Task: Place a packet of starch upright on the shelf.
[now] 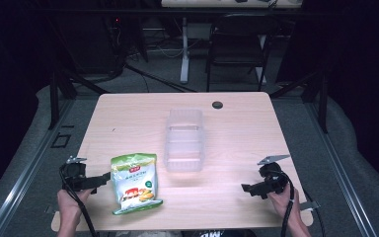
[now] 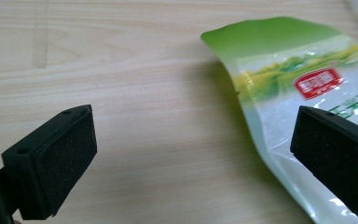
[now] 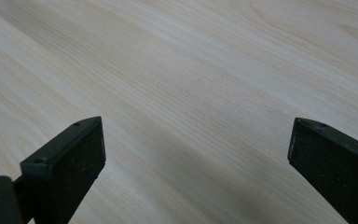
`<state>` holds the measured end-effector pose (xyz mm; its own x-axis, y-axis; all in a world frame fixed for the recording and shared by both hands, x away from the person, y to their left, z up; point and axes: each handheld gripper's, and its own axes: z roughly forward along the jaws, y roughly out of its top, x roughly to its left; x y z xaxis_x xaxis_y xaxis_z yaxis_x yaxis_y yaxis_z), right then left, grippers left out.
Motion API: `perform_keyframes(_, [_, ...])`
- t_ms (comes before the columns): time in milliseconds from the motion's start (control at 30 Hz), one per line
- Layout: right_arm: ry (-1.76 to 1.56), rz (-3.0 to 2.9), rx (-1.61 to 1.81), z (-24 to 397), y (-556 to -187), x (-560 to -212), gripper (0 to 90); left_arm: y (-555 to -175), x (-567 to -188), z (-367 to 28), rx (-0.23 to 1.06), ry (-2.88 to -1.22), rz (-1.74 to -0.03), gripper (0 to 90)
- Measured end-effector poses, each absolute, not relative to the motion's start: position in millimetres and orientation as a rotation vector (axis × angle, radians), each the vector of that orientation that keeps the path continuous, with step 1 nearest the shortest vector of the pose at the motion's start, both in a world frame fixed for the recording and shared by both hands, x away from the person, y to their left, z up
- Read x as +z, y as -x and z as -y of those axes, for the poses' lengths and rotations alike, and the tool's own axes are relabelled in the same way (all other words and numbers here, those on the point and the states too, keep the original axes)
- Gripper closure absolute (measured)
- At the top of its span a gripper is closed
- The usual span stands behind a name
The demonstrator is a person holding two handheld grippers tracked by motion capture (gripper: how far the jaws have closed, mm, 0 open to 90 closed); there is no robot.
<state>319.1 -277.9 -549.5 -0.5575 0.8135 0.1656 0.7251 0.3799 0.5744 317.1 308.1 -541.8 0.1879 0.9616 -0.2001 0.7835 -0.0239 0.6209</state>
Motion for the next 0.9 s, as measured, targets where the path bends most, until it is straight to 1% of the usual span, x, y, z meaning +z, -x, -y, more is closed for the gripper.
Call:
perform_keyframes(33, [-1.398,-2.476,0.926,278,-318,-549,4.6,-318,-541,-308,0.341,-1.830,-1.631,0.3])
perform_keyframes(67, [-1.398,-2.476,0.926,278,-318,-549,4.6,-318,-541,-308,0.341,-1.830,-1.631,0.3])
perform_keyframes(100, [-1.394,-2.491,0.960,279,-317,-548,5.8,-320,-541,-306,0.290,-1.798,-1.608,0.3])
perform_keyframes(133, [-1.381,-2.495,0.962,279,-317,-549,6.3,-322,-540,-304,0.272,-1.790,-1.602,0.3])
perform_keyframes(200, [-1.388,-2.491,0.953,278,-316,-548,6.6,-324,-540,-303,0.264,-1.786,-1.592,0.3])
perform_keyframes(400, [-1.404,-2.472,0.980,280,-314,-547,11.5,-335,-544,-297,0.204,-1.774,-1.560,0.5])
perform_keyframes(433, [-1.415,-2.470,0.987,279,-314,-547,12.6,-338,-548,-296,0.160,-1.767,-1.558,1.3])
perform_keyframes(533, [-1.413,-2.465,0.980,279,-315,-548,12.8,-342,-551,-295,0.147,-1.750,-1.556,4.3])
perform_keyframes(600, [-1.426,-2.469,0.970,279,-315,-548,13.0,-346,-552,-293,0.108,-1.765,-1.553,4.3])
perform_keyframes(633, [-1.433,-2.471,0.964,279,-314,-549,13.2,-351,-554,-289,0.119,-1.779,-1.550,6.3])
perform_keyframes(733, [-1.434,-2.470,0.964,279,-314,-549,13.6,-355,-556,-286,0.120,-1.793,-1.558,8.6])
perform_keyframes(867, [-1.439,-2.467,0.961,278,-314,-550,14.6,-360,-560,-284,0.091,-1.813,-1.561,10.5])
perform_keyframes(900, [-1.433,-2.478,0.952,278,-314,-549,14.6,-362,-562,-284,0.058,-1.812,-1.554,12.2])
